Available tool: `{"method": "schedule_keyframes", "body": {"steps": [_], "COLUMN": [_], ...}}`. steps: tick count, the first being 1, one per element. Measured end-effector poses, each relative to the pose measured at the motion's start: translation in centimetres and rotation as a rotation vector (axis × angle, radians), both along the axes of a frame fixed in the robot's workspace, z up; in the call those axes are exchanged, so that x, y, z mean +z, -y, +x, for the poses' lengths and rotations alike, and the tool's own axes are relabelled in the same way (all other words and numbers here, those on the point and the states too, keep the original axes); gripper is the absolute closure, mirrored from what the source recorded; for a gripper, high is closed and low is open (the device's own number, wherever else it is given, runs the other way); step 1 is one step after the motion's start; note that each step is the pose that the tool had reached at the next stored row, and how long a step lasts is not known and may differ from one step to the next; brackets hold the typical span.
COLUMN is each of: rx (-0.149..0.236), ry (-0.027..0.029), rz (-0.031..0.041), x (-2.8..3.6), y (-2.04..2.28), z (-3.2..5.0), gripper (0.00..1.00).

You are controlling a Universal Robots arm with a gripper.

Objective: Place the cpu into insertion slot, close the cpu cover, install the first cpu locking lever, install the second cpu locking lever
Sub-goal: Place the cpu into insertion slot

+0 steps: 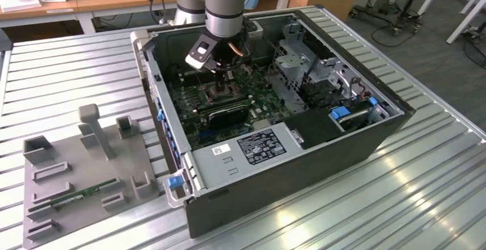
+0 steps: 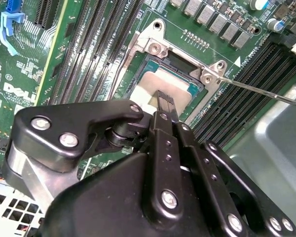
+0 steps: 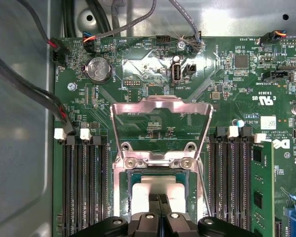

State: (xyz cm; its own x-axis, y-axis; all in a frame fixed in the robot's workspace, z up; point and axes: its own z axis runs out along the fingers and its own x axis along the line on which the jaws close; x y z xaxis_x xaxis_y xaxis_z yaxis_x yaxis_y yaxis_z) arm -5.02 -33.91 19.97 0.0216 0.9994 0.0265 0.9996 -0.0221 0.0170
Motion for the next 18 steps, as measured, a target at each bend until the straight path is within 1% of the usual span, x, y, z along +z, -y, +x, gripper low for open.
{"method": "schedule_keyframes", "body": {"steps": [6, 10, 13, 18], "rx": [0.000, 0.000, 0.000, 0.000], "ry": [0.0000, 0.0000, 0.0000, -0.0001], "rz": [0.0001, 0.0001, 0.0000, 0.0000], "x": [0.00, 0.00, 0.00, 0.00], "y": [-0.07, 0.12, 0.14, -0.05], "z": [0.00, 0.00, 0.00, -0.01], "gripper": [0.89, 0.89, 0.89, 0.89]}}
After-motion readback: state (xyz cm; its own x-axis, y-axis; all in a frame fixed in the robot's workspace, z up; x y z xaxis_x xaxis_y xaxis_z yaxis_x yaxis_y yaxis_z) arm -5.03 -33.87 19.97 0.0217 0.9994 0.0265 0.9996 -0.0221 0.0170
